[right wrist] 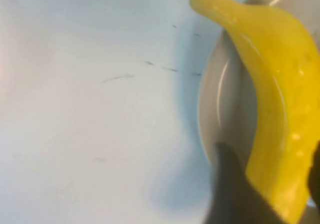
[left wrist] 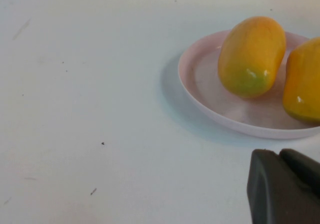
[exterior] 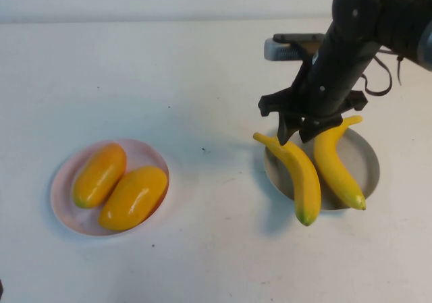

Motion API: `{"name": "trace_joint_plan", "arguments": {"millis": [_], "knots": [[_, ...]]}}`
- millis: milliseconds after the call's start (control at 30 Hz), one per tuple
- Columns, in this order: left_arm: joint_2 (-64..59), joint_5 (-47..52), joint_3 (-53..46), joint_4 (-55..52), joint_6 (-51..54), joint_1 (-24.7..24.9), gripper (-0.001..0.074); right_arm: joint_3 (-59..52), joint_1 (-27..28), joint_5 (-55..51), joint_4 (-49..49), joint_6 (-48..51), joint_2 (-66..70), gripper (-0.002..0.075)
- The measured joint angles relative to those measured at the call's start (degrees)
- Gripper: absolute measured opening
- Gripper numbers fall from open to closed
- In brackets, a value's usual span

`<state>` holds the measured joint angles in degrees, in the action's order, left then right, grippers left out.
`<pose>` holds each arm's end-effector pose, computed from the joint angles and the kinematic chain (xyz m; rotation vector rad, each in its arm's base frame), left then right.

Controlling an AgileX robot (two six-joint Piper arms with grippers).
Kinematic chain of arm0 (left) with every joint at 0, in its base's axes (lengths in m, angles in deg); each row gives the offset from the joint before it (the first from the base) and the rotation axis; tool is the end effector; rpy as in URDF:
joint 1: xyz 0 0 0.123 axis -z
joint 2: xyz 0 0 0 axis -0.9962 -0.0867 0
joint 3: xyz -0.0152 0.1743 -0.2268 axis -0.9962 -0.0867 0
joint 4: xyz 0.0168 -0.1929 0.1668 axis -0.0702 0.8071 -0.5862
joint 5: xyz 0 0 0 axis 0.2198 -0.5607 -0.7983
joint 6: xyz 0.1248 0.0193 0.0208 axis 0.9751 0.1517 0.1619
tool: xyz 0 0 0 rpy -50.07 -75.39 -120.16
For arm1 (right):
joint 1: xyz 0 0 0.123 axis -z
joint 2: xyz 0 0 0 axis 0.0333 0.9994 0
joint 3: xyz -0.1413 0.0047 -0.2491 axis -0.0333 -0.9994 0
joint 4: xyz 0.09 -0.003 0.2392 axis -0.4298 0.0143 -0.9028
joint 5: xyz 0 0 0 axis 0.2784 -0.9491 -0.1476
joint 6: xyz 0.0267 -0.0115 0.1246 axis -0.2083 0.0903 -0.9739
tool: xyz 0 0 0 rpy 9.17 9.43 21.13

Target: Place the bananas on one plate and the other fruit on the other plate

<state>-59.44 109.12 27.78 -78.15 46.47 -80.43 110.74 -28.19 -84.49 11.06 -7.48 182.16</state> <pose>0.0899 -0.0089 0.1607 0.1147 1.8681 -0.0450 0.3810 0.2093 0.2341 -0.3470 2.9435 0.3214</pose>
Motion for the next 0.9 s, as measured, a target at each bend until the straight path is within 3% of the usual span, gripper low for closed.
{"name": "trace_joint_plan", "arguments": {"millis": [200,267,533,900], "knots": [[0.0,0.0,0.0,0.0,0.0,0.0,-0.0004,-4.9,0.0,0.0,-0.4,4.9,-8.8,0.0045],[0.0,0.0,0.0,0.0,0.0,0.0,-0.0004,-8.3,0.0,0.0,-0.7,5.6,-12.4,0.0013],[0.0,0.0,0.0,0.0,0.0,0.0,-0.0004,-25.3,0.0,-0.4,-1.6,7.7,-27.2,-0.0013],[0.0,0.0,0.0,0.0,0.0,0.0,-0.0004,-35.5,1.2,-0.4,1.5,8.9,-39.5,-0.0015]]}}
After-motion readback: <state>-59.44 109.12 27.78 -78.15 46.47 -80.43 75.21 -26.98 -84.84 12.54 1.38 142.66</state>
